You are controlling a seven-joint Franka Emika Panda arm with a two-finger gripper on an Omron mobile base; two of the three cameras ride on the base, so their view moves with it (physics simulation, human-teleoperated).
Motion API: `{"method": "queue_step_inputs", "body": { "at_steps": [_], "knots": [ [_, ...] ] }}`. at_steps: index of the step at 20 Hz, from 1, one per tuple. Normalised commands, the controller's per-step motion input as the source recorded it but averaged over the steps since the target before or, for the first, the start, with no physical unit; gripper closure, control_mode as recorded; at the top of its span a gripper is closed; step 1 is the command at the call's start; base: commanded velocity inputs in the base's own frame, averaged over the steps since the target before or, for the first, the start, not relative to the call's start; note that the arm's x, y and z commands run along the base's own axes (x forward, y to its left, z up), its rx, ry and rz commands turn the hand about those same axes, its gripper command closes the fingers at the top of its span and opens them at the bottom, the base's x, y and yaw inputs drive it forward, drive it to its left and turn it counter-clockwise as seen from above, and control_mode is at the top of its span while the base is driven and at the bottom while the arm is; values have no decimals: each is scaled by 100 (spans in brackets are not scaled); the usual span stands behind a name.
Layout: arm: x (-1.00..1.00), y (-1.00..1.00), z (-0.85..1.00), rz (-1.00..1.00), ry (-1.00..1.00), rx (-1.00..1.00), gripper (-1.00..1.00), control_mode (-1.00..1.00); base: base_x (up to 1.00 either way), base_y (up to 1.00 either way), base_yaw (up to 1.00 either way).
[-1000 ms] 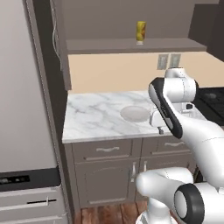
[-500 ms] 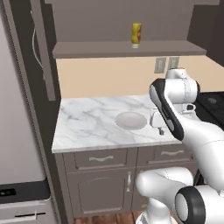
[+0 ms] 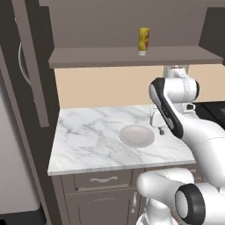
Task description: Move the hot dog bun to the plate on the dining table and place the condiment next to that plate. Then navigate to the fridge and take the sausage and place it on the plate as well.
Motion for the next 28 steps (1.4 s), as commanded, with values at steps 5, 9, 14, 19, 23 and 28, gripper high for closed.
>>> {"method": "queue_step_inputs", "body": {
  "at_steps": [5,9,14,19,23,28],
  "knots": [
    [-8,-4,3,0,-1,0,-100,-100,1,-5,0],
    [-52,0,32,0,-21,0,-100,-100,0,0,0],
    [-39,0,57,0,-45,0,-100,-100,0,0,0],
    [-5,0,75,0,-46,0,-100,-100,0,0,0],
    [1,13,80,0,-28,-2,-100,-100,0,0,0],
    [6,35,75,0,-20,-7,-100,-100,0,0,0]
  ]
}}
